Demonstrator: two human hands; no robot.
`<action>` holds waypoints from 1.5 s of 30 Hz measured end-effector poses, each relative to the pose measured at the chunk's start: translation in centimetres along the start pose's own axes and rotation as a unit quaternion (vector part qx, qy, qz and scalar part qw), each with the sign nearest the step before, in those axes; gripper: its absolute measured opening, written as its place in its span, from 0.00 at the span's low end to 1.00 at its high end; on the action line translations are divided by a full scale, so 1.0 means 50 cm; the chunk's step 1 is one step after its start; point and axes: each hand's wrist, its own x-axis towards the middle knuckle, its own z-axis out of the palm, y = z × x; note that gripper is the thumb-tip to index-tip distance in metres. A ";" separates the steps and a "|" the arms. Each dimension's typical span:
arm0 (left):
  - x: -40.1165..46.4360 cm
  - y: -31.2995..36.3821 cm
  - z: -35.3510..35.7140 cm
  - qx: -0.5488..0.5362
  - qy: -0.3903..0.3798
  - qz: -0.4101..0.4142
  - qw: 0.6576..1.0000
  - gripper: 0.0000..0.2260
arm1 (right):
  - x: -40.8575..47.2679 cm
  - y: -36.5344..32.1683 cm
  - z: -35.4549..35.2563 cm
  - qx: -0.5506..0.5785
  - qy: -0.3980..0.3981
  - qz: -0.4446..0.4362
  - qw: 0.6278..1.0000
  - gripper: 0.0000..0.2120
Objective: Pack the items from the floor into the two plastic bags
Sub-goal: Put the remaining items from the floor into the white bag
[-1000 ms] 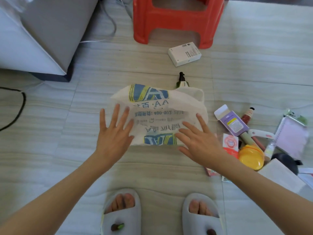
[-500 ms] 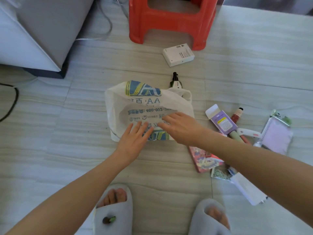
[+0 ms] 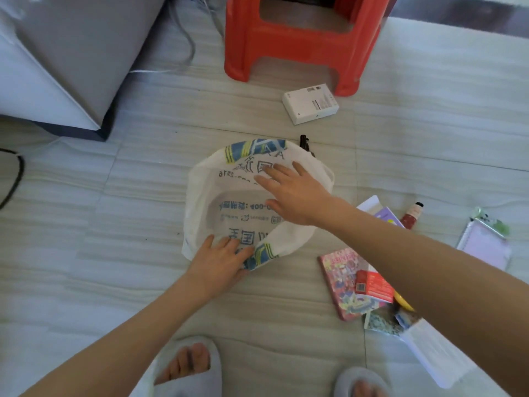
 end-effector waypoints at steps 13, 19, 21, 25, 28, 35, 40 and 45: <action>-0.043 0.278 -0.036 -0.132 0.080 0.112 0.982 0.27 | -0.482 0.071 0.201 0.318 0.091 0.375 0.866 0.17; 0.006 0.333 -0.013 -0.123 0.007 0.093 0.988 0.32 | -0.488 0.056 0.261 0.375 0.117 0.442 0.806 0.14; 0.047 0.335 -0.007 -0.127 -0.016 0.062 0.990 0.33 | -0.466 0.057 0.270 0.364 0.104 0.441 0.814 0.17; 0.115 0.328 0.019 -0.060 -0.014 0.117 0.991 0.38 | -0.422 0.050 0.291 0.368 0.123 0.441 0.810 0.23; 0.122 0.303 0.050 0.012 -0.019 0.181 0.983 0.40 | -0.395 0.041 0.302 0.372 0.130 0.459 0.796 0.30; 0.087 0.335 0.061 0.005 -0.010 0.193 0.981 0.25 | -0.382 0.038 0.307 0.397 0.110 0.463 0.785 0.34; 0.107 0.339 0.028 0.039 -0.022 0.153 0.987 0.39 | -0.416 0.029 0.295 0.435 0.161 0.449 0.764 0.31; 0.113 0.337 0.033 0.091 -0.105 0.166 0.976 0.58 | -0.461 0.022 0.305 0.430 0.175 0.432 0.773 0.28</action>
